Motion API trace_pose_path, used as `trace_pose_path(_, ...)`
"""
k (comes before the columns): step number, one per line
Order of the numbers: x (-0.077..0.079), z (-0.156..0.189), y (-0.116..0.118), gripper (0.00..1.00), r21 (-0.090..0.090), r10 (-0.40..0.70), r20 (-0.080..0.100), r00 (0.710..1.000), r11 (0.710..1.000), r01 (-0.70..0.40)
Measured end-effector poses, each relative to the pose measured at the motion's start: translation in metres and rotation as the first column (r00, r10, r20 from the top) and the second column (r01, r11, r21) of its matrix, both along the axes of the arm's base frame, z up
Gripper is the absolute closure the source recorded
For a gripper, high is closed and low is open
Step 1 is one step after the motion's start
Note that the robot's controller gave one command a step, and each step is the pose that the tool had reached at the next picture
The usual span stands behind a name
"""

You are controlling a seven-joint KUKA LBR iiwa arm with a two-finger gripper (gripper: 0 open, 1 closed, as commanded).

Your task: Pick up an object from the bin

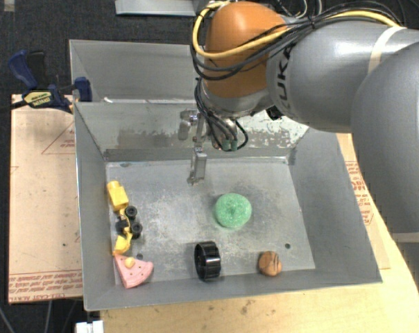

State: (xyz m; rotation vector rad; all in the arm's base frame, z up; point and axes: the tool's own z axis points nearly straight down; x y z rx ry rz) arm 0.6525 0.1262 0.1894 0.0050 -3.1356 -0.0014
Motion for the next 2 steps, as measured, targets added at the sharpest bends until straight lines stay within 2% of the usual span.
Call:
trace_pose_path(1, 0.002, 0.005, 0.000, 0.00, 0.001, -0.002, 0.008, 1.000, 1.000, 0.002)
trace_pose_path(2, -0.051, 0.050, -0.014, 0.00, -0.002, -0.004, -0.006, 1.000, 1.000, 0.004)
